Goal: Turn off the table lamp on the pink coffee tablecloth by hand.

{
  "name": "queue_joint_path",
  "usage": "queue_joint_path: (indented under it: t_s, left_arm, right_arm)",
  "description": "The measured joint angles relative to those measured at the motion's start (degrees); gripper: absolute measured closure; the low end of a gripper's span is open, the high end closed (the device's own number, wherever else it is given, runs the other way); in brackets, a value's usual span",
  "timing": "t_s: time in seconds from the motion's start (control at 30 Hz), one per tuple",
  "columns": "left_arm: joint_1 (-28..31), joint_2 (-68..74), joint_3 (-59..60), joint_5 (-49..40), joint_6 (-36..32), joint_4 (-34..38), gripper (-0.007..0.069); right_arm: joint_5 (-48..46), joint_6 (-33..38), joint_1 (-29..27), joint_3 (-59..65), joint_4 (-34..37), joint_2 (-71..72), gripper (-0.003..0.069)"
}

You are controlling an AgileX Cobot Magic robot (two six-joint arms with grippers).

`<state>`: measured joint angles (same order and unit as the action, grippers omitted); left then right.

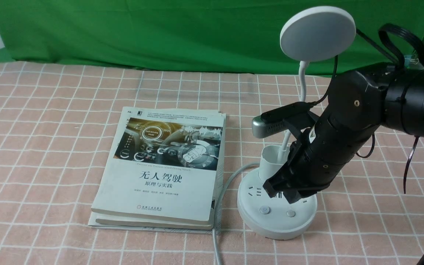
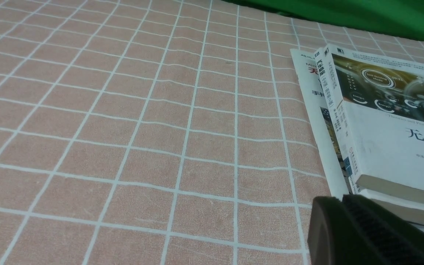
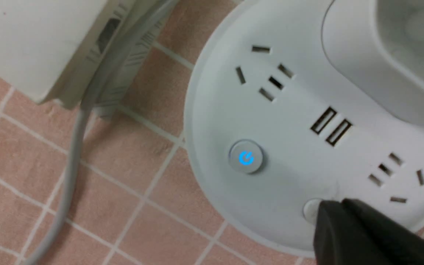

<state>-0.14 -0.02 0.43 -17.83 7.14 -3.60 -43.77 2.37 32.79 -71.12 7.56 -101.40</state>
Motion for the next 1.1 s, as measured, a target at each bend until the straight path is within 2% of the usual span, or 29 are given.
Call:
queue_joint_path:
  t_s: [0.27,0.43,0.83,1.1]
  left_arm:
    - [0.0,0.0,0.0,0.0,0.0,0.0,0.0618]
    - [0.0,0.0,0.0,0.0,0.0,0.0,0.0618]
    - [0.0,0.0,0.0,0.0,0.0,0.0,0.0618]
    - [0.0,0.0,0.0,0.0,0.0,0.0,0.0618]
  right_arm:
    - [0.0,0.1,0.0,0.0,-0.1,-1.4,0.0613]
    - [-3.4,1.2,0.2,0.8,-0.3,0.6,0.0613]
    - [-1.1,-0.8,2.7,20.8,-0.4,24.5,0.0613]
    - [0.6,-1.4,2.7,25.1,-0.4,35.2,0.0596]
